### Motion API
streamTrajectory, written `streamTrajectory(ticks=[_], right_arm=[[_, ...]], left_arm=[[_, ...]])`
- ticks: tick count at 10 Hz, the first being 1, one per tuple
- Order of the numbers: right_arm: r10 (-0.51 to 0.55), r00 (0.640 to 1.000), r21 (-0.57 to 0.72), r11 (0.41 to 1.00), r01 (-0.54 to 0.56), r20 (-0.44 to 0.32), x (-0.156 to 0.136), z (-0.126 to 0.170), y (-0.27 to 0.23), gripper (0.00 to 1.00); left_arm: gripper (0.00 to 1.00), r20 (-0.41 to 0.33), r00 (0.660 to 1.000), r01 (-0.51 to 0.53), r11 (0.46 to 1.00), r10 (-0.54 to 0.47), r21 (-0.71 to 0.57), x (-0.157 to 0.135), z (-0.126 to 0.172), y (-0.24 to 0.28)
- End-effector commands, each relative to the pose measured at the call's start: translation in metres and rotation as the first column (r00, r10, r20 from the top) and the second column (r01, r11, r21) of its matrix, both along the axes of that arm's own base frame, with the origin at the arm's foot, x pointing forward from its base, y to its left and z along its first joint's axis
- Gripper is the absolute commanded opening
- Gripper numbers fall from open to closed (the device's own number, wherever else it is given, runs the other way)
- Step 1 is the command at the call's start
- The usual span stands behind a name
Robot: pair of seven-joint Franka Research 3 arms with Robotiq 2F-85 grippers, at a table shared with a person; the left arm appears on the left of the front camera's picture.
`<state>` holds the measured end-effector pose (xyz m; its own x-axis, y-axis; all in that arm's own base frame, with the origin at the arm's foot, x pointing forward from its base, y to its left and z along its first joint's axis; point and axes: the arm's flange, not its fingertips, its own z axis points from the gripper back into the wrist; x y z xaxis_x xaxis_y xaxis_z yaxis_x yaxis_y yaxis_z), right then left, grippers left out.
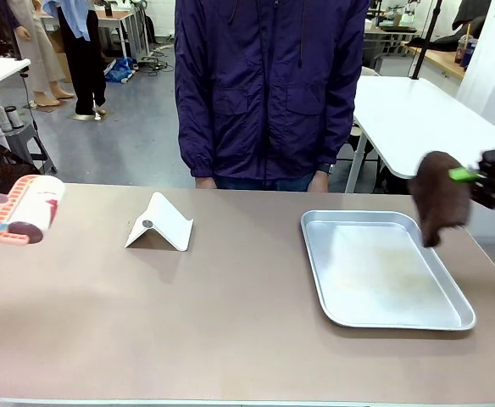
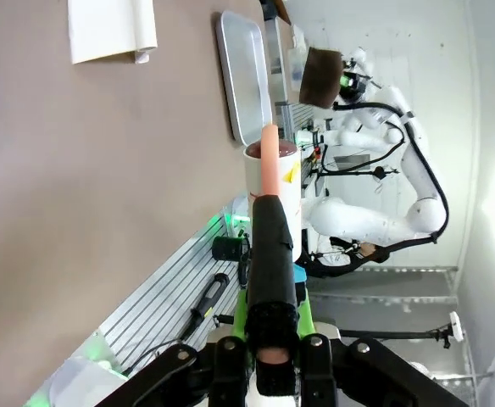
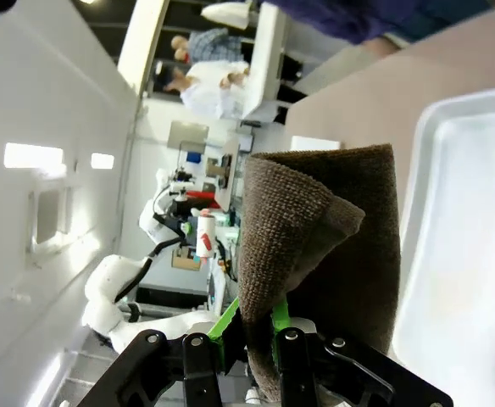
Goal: Clean the surface of the table.
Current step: Return the Lint Roller and towel to their original positions.
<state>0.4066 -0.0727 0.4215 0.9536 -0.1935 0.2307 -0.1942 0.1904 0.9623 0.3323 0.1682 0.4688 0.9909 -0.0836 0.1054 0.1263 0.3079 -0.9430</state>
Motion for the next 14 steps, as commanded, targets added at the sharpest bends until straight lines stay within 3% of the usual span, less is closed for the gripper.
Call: streamTrajectory(ticks=[1,3,5,6,8,11,13,14], right_arm=[[-0.005,0.997,-0.004,1.0,0.005,0.078,0.017,0.005,0.055,0.13],[0.064,0.995,-0.01,0.998,-0.064,0.079,0.033,0.006,0.123,0.13],[0.216,0.975,-0.011,0.976,-0.216,0.045,0.039,-0.002,0.179,0.13],[0.237,0.97,0.01,0.971,-0.238,0.047,0.044,-0.012,0.2,0.13],[0.224,0.974,0.05,0.974,-0.223,-0.03,0.049,-0.045,0.235,0.13],[0.247,0.967,0.038,0.969,-0.245,-0.06,0.045,-0.067,0.248,0.13],[0.265,0.961,0.043,0.964,-0.263,-0.081,0.052,-0.076,0.24,0.13],[0.328,0.937,0.041,0.945,-0.325,-0.12,0.055,-0.074,0.227,0.13]], left_arm=[[0.22,-0.042,0.999,-0.034,0.999,0.034,-0.015,0.011,0.011,-0.021],[0.22,-0.036,0.999,-0.026,1.0,0.026,0.0,0.022,0.017,-0.048],[0.22,-0.033,0.998,-0.044,0.997,0.046,0.06,0.041,0.019,-0.074],[0.22,-0.029,0.999,-0.044,0.996,0.047,0.083,0.057,0.02,-0.091],[0.22,-0.009,1.0,-0.027,0.99,0.028,0.141,0.092,0.012,-0.126],[0.22,0.002,0.998,-0.07,0.988,0.07,0.138,0.14,-0.002,-0.156],[0.22,-0.069,0.997,-0.012,0.995,0.019,0.099,0.152,-0.017,-0.155],[0.22,-0.065,0.998,0.012,0.997,-0.007,0.081,0.152,-0.018,-0.149]])
